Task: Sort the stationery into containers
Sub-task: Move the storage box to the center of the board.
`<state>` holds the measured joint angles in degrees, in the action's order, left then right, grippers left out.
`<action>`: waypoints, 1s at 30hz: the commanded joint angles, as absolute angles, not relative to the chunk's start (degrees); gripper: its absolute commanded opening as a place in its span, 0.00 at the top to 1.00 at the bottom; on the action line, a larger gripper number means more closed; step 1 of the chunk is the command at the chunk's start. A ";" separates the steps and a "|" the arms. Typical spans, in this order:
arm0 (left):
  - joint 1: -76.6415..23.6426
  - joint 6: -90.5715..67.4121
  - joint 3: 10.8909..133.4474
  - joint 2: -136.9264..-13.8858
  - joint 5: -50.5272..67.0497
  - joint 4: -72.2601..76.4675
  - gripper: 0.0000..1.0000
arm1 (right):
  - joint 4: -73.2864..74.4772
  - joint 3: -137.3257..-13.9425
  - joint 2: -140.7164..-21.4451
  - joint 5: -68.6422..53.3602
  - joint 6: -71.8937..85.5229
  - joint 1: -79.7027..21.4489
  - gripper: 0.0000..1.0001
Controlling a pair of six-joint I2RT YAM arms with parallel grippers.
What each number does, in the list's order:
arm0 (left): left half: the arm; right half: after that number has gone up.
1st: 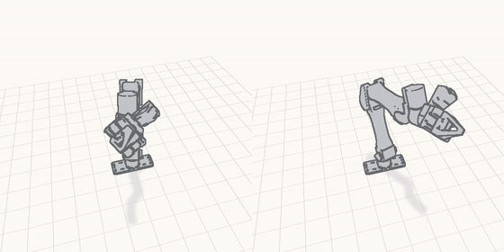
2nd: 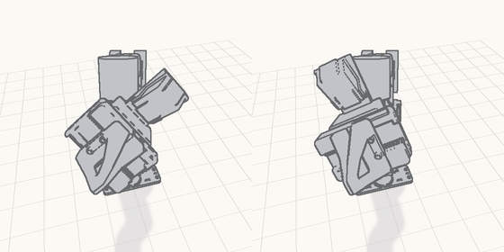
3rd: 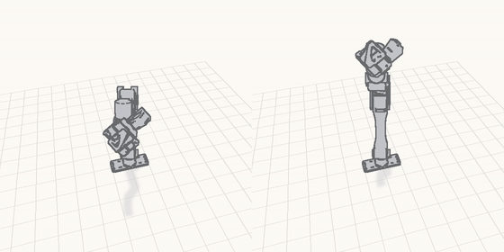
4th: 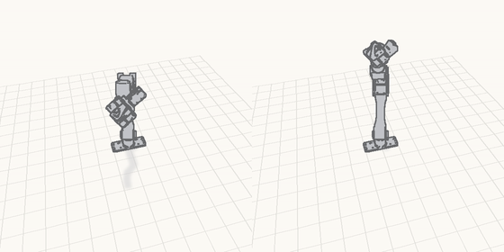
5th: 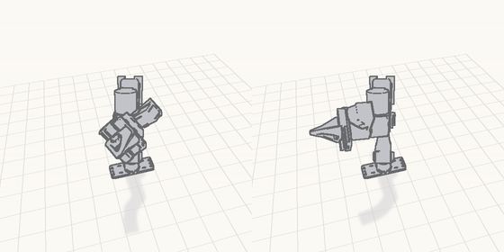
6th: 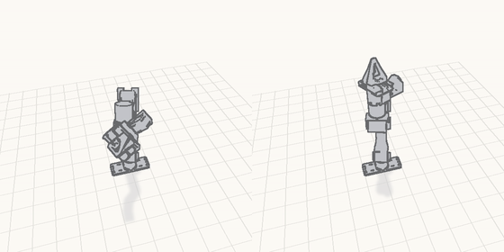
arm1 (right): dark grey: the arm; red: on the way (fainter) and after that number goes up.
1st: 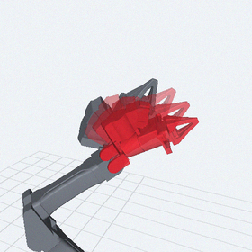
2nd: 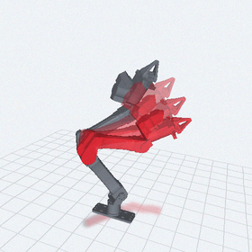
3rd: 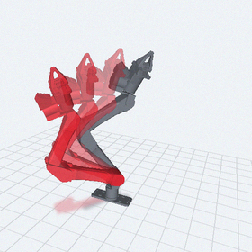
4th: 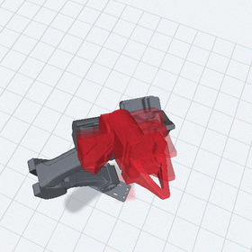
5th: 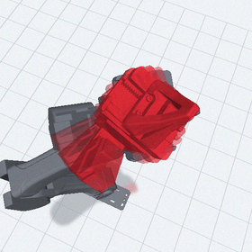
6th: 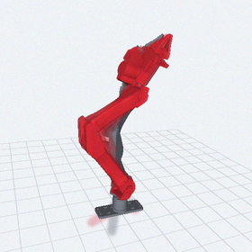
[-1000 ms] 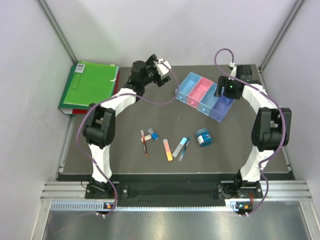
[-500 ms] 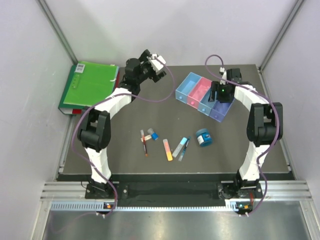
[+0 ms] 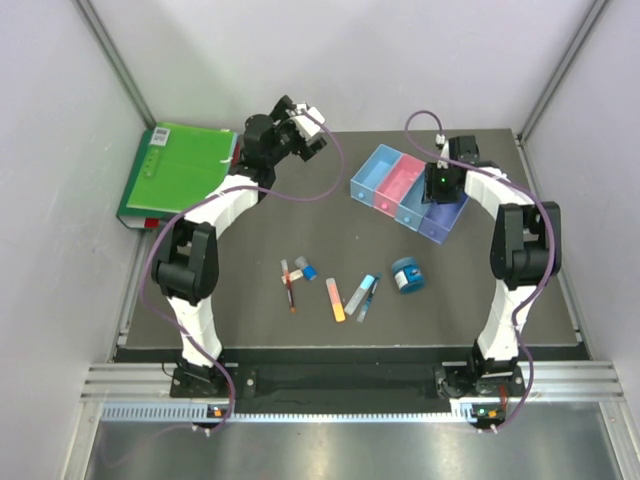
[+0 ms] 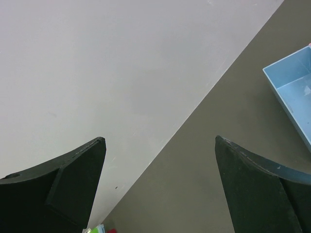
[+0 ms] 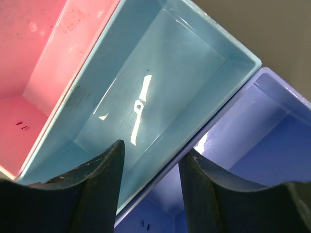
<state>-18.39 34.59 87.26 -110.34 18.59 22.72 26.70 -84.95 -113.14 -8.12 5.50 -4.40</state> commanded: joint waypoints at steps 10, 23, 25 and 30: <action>-17.58 32.70 88.86 -109.07 18.98 25.22 0.01 | 26.28 -90.44 -115.40 -5.89 -1.47 -7.56 0.62; -16.96 32.26 89.12 -110.13 19.42 25.75 0.01 | 28.65 -94.74 -118.82 -3.08 -10.37 -10.98 0.60; -16.96 32.08 89.21 -110.30 19.25 25.93 0.01 | 28.83 -95.71 -119.44 -2.99 -11.25 -11.51 0.60; -16.87 31.64 89.03 -110.39 19.07 26.02 0.01 | 27.77 -97.03 -119.97 -2.64 -13.27 -12.74 0.60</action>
